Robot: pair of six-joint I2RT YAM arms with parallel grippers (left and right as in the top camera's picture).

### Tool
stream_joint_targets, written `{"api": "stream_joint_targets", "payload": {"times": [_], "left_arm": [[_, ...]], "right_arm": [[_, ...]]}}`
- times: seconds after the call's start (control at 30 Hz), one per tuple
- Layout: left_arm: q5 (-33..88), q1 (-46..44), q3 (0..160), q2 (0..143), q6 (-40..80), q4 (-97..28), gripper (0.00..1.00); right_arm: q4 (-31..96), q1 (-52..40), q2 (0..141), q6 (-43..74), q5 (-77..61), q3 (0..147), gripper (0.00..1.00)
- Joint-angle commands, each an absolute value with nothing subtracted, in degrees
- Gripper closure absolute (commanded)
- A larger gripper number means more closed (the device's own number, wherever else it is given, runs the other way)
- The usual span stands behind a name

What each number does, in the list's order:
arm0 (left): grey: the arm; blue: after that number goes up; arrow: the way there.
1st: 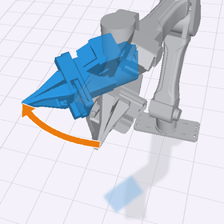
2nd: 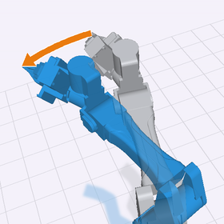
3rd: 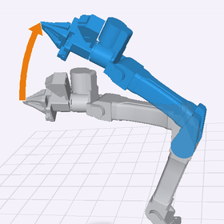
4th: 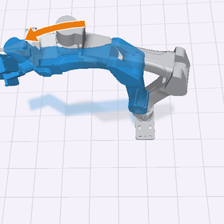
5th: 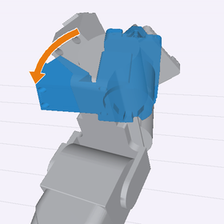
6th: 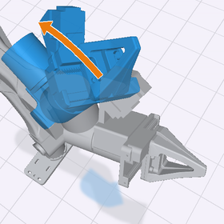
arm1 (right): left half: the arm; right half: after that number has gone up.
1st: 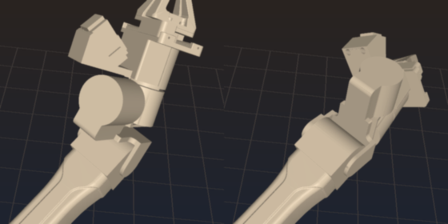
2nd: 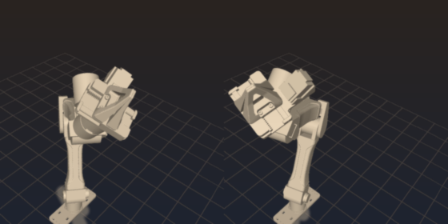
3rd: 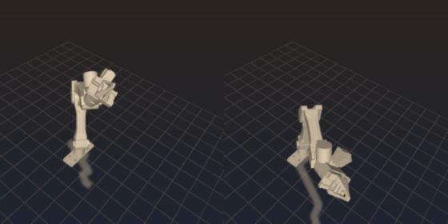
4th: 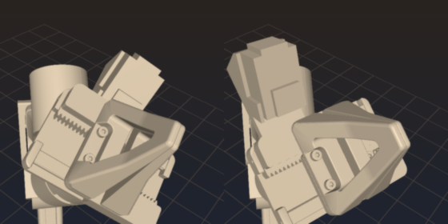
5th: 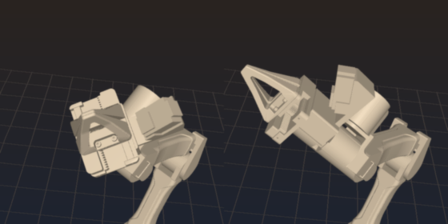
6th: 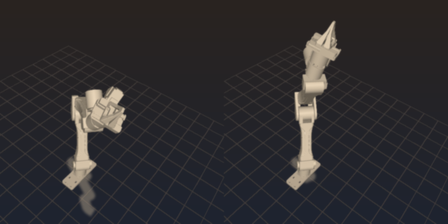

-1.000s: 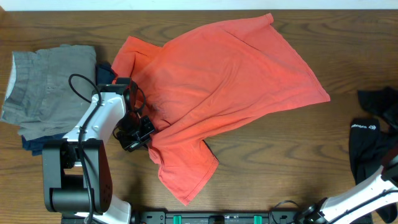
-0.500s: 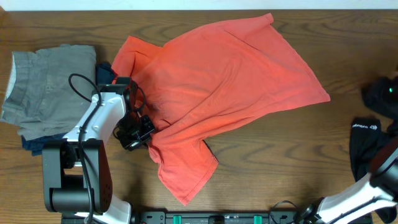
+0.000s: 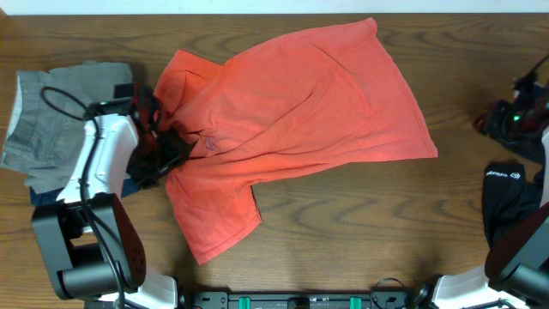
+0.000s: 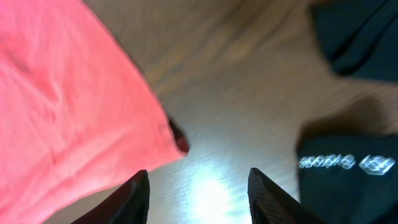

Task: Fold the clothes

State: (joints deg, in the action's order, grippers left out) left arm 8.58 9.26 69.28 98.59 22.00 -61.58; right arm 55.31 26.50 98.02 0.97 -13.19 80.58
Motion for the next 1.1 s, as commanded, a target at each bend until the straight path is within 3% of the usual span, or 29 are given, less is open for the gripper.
{"api": "stream_joint_targets", "payload": {"times": [0.0,0.2,0.7,0.8,1.07], "left_arm": [[8.78,9.56,69.01,98.3,21.02,-65.78,0.02],[8.29,8.8,65.58,98.3,20.32,-68.6,0.01],[17.39,6.87,45.87,98.35,17.93,-45.17,0.06],[19.07,5.56,44.86,98.35,17.82,-43.92,0.13],[19.05,4.14,44.84,98.35,18.13,-38.83,0.13]], "right_arm": [[57.71,24.6,98.26,0.36,-11.97,80.14,0.51],[60.8,21.78,98.26,0.54,-10.52,80.12,0.48],[61.93,20.93,98.26,1.23,-10.52,79.81,0.47],[61.93,20.93,98.26,1.23,-10.5,79.81,0.47],[61.78,20.93,98.26,1.23,-10.5,79.81,0.47]]}}
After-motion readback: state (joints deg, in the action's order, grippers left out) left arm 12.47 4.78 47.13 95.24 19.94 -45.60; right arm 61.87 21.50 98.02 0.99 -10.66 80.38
